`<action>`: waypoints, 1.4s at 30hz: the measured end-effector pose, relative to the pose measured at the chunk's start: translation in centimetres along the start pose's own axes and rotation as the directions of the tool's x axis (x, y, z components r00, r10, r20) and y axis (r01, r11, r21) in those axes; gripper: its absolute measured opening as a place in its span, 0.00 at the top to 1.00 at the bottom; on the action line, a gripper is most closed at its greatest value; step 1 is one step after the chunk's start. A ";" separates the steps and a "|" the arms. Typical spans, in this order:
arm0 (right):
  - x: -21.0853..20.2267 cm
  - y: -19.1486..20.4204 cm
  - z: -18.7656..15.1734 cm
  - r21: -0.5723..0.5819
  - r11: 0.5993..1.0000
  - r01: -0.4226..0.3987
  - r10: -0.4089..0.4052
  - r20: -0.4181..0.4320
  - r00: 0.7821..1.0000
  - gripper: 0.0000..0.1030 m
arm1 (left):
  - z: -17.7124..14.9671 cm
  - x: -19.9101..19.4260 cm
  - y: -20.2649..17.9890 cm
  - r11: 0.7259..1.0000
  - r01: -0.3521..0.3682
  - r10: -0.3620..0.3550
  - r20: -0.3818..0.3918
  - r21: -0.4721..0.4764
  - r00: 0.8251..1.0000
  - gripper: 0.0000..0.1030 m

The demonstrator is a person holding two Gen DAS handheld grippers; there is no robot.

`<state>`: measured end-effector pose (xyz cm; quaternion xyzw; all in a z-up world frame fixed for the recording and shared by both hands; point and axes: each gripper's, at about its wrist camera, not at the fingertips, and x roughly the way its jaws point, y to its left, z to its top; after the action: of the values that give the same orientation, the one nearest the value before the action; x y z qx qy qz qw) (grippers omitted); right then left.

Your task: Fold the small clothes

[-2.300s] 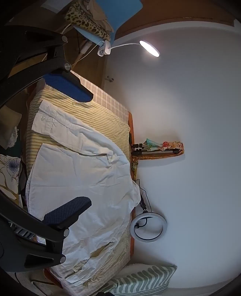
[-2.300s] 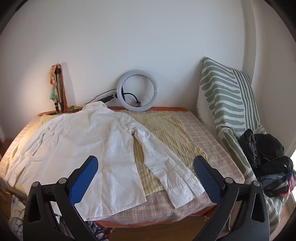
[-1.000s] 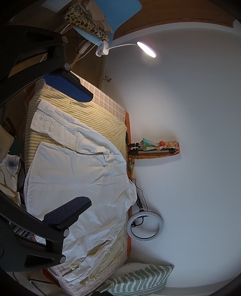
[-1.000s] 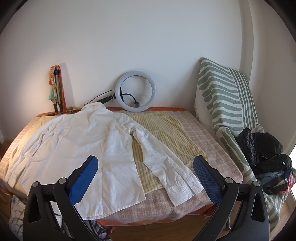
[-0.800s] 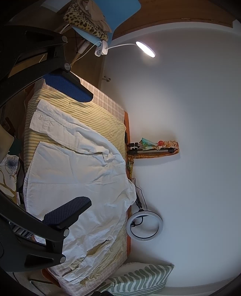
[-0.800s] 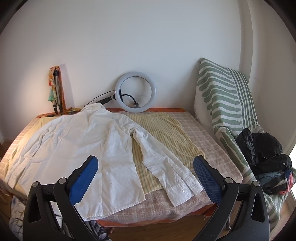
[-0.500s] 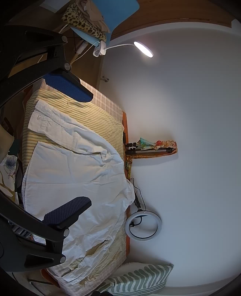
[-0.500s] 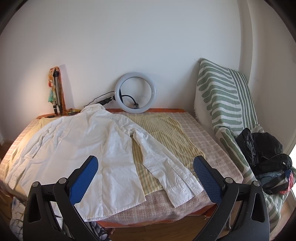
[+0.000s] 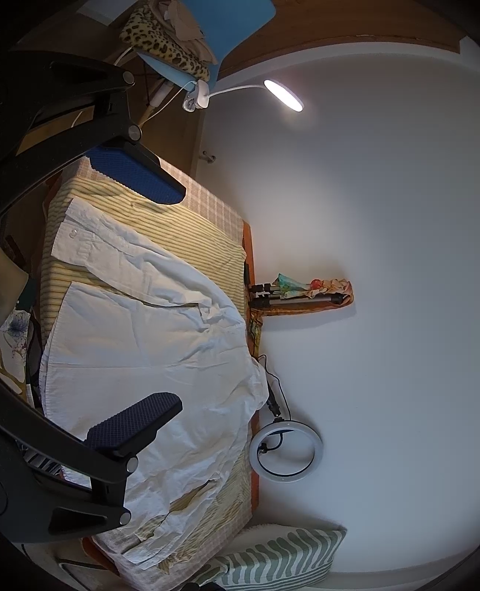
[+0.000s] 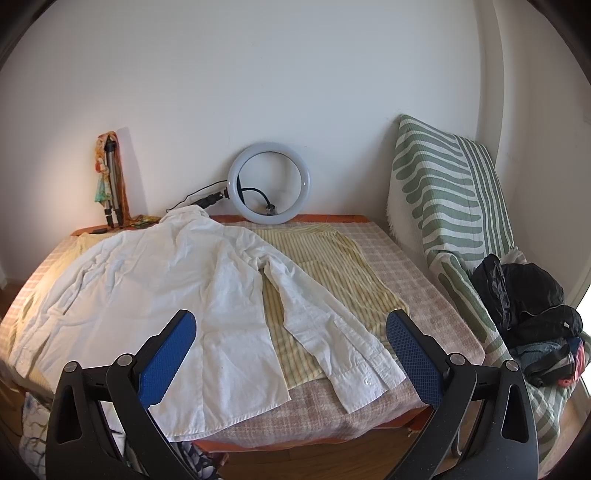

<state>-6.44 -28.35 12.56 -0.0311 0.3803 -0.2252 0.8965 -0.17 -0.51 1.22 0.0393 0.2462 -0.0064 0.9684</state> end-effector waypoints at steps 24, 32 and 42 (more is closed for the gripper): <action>2.8 -0.1 1.2 0.036 0.999 -0.019 0.019 0.004 1.000 0.01 | 1.2 4.2 -1.0 1.000 -0.013 0.013 -0.017 0.015 1.000 0.00; 3.5 0.0 1.1 0.053 0.998 -0.032 0.032 -0.011 0.999 0.01 | 0.8 6.2 -0.3 1.000 -0.014 0.015 -0.036 0.025 0.999 0.00; 4.5 1.7 1.9 0.037 0.997 -0.068 0.069 -0.015 0.998 0.01 | -0.7 10.2 4.5 0.999 -0.005 0.001 -0.107 -0.034 0.994 0.00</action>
<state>-1.67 -28.99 10.52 0.0002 0.3844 -0.2017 0.9009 8.60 4.07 -3.95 0.0232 0.2975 0.0015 0.9544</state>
